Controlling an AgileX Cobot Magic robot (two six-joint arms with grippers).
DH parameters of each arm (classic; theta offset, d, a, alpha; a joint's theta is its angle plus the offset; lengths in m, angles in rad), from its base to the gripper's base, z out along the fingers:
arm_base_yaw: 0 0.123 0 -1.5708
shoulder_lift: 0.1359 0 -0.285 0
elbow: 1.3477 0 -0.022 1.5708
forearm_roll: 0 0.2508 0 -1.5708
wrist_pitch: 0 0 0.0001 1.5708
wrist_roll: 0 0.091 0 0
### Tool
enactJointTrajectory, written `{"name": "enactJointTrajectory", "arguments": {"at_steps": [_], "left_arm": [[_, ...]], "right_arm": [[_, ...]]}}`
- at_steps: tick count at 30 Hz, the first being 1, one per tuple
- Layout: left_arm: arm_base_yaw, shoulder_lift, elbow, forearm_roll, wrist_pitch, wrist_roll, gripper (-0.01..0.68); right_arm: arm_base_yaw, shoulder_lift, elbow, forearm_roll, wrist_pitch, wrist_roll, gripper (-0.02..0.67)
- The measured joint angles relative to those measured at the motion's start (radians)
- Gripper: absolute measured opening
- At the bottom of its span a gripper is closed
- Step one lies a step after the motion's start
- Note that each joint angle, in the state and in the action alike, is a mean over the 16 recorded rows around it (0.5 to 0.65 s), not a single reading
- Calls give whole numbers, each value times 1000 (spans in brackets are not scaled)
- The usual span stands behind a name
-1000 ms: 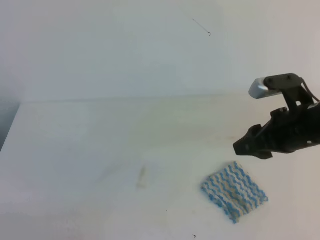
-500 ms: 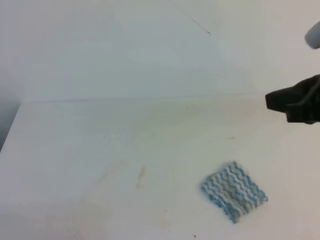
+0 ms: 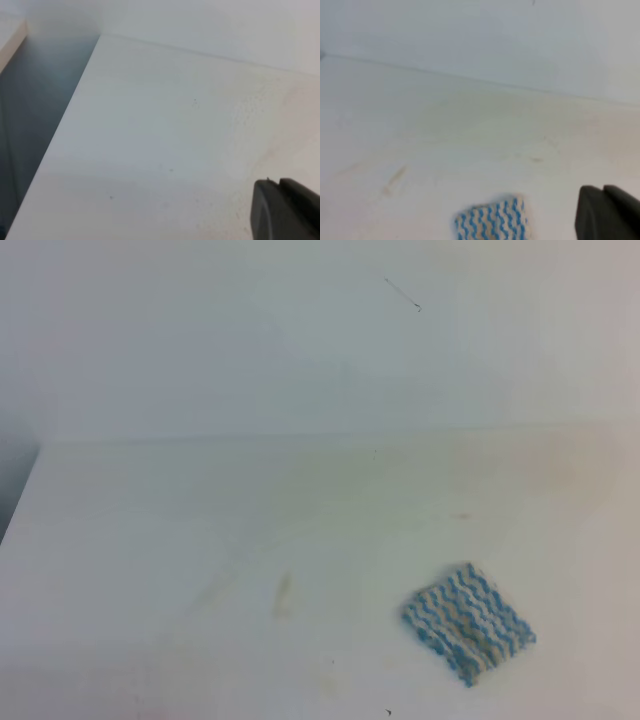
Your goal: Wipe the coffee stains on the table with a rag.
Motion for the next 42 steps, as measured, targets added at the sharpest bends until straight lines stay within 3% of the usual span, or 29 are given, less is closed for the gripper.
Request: {"name": "enactJointTrajectory", "arguments": {"at_steps": [14,24,30,42], "left_arm": [[0,1,0,0,0,0,1],[0,1,0,0,0,0,1],[0,1,0,0,0,0,1],[0,1,0,0,0,0,1]], "right_arm": [[2,-28,23,-44,28,49,0],[-11,-262,126,-83,-29,20,-1],[-62,-485,296,-128,-146,-6,-1],[-210,-880,832,-179,-470,-19,-2]]}}
